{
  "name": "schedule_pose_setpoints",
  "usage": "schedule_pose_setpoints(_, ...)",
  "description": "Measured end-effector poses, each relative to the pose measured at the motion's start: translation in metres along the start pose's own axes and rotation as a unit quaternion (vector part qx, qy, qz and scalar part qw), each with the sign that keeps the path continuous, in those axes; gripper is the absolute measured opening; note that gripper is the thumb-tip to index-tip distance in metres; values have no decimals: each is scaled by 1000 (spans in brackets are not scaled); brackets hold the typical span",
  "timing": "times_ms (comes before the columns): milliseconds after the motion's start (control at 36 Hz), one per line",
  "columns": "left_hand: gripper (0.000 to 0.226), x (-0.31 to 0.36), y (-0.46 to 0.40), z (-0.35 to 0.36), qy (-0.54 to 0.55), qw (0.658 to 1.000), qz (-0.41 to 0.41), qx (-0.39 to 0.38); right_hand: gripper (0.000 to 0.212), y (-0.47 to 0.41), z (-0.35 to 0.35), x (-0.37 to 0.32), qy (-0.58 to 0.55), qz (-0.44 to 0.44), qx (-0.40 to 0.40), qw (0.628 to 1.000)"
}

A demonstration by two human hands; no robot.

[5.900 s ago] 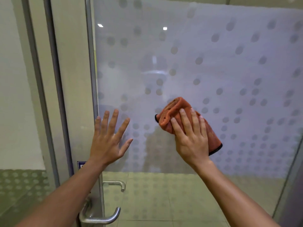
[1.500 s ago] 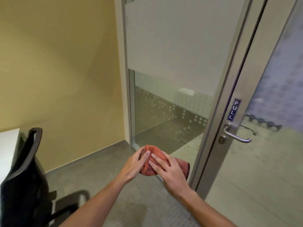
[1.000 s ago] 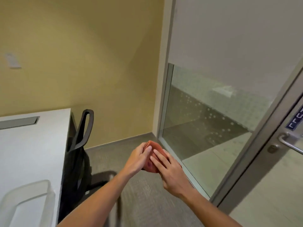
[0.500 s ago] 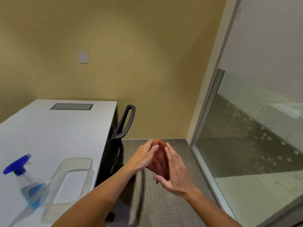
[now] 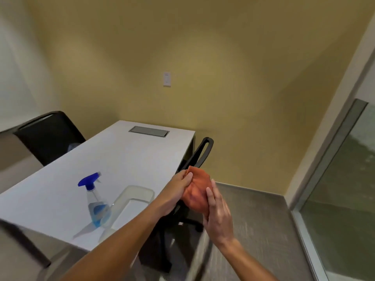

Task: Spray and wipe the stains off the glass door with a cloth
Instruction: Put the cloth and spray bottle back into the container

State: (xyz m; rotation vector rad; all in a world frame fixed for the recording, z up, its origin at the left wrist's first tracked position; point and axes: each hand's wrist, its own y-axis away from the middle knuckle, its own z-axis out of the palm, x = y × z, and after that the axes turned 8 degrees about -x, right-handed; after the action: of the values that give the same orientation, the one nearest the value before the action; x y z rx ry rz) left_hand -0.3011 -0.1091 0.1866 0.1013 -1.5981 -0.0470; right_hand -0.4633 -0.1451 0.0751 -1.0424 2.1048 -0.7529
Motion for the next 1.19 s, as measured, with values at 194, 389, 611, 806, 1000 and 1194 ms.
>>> schedule_pose_setpoints(194,33,-8,21,-39,-141,986,-15,92,88,-16,15,3,-18,-2,-83,996)
schedule_pose_setpoints(389,51,-25,27,-70,-289,941,-51,169,73,-34,34,-13,0,-33,-127,991)
schedule_pose_setpoints(611,67,-58,25,-114,-334,921,-107,171,62,-59,72,-37,37,-50,-189,980)
schedule_pose_setpoints(806,68,-78,6,-173,-330,915,-156,171,62,-75,126,-59,76,-47,-273,958)
schedule_pose_setpoints(1000,66,-96,-26,-235,-343,911,-181,141,66,-102,180,-80,122,-23,-342,932)
schedule_pose_setpoints(1194,49,-125,-52,-278,-329,915,-193,132,69,-115,230,-85,135,25,-397,907)
